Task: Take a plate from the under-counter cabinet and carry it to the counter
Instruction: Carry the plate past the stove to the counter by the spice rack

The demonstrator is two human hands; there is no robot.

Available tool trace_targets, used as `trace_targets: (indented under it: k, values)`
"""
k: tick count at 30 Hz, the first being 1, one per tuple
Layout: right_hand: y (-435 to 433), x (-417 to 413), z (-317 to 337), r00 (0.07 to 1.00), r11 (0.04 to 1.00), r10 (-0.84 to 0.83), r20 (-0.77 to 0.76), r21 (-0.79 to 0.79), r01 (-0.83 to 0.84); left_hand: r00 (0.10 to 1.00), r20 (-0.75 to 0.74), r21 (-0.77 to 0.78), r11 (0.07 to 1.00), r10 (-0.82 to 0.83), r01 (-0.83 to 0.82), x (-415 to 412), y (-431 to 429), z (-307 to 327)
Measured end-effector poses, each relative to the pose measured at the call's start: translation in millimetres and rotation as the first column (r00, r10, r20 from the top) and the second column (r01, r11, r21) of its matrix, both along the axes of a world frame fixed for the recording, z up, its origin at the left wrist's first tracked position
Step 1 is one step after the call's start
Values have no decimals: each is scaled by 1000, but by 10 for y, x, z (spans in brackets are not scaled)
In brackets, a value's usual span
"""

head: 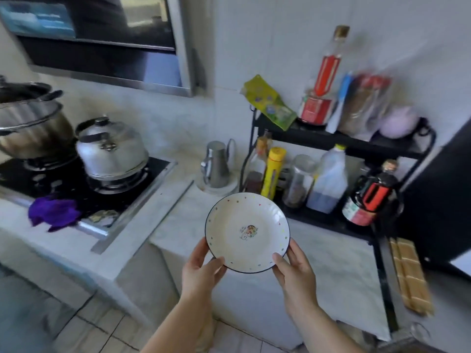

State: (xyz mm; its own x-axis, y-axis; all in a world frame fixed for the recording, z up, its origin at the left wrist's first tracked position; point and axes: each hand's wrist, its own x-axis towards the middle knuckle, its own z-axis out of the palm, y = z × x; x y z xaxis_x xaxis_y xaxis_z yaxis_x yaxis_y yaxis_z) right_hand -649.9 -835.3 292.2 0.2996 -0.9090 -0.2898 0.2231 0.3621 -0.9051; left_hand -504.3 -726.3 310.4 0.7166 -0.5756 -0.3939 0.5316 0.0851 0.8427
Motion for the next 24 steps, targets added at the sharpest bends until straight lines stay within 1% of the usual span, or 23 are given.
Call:
trace_targets:
  k: [4, 10, 14, 19, 24]
  values:
    - [-252, -269, -138, 996, 995, -91, 6, 39, 91, 991, 26, 47, 991, -129, 128, -143, -422, -77]
    - [-539, -493, -409, 974, 970, -228, -16, 88, 228, 969, -22, 109, 963, -246, 247, -250, -931, -320]
    - [-642, -533, -618, 953, 946, -302, -25, 116, 303, 942, -23, 137, 933, -334, 334, -239, -1165, -520]
    - [-676, -499, -868, 929, 915, -369, -42, 158, 371, 919, -42, 178, 902, -393, 394, -165, -1310, -802]
    - [-717, -441, -1057, 908, 888, -412, -70, 192, 418, 902, -69, 184, 884, -425, 430, -99, -1406, -1024]
